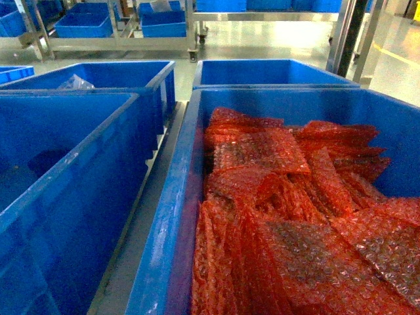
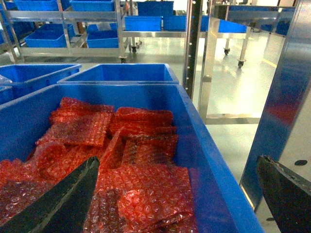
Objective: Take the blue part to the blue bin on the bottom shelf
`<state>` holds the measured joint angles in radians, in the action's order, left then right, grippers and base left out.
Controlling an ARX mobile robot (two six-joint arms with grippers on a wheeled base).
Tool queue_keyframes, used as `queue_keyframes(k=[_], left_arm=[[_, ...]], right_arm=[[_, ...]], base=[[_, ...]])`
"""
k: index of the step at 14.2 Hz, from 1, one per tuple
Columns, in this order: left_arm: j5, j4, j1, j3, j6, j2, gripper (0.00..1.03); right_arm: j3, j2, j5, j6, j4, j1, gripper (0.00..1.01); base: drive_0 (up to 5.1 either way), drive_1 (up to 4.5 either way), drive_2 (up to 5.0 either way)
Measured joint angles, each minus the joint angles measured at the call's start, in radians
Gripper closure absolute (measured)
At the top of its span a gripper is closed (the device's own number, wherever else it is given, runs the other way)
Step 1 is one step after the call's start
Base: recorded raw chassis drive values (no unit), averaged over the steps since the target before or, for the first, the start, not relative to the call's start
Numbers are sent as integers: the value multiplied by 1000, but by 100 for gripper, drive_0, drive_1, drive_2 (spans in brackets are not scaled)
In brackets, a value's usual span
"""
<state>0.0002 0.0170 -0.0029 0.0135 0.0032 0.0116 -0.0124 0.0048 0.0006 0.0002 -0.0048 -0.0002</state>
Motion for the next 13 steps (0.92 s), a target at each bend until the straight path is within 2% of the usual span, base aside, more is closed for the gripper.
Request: queue_keyframes(k=[4, 5, 6, 9, 10, 13], left_arm=[[0, -21, 0, -3, 0, -1, 101], [-1, -21, 0, -3, -2, -1, 94], [0, -21, 0, -3, -2, -1, 48], [0, -21, 0, -3, -2, -1, 10], [0, -21, 0, -3, -2, -1, 3], [0, -21, 0, -3, -2, -1, 5]], right_arm=[[0, 0, 0, 0, 0, 0, 3], [0, 0, 0, 0, 0, 0, 3], [0, 0, 0, 0, 0, 0, 3], [0, 0, 0, 0, 0, 0, 3], [0, 0, 0, 0, 0, 0, 3], [0, 0, 0, 0, 0, 0, 3]], base=[[0, 0, 0], [0, 0, 0], [0, 0, 0], [0, 0, 0], [0, 0, 0], [0, 0, 0]])
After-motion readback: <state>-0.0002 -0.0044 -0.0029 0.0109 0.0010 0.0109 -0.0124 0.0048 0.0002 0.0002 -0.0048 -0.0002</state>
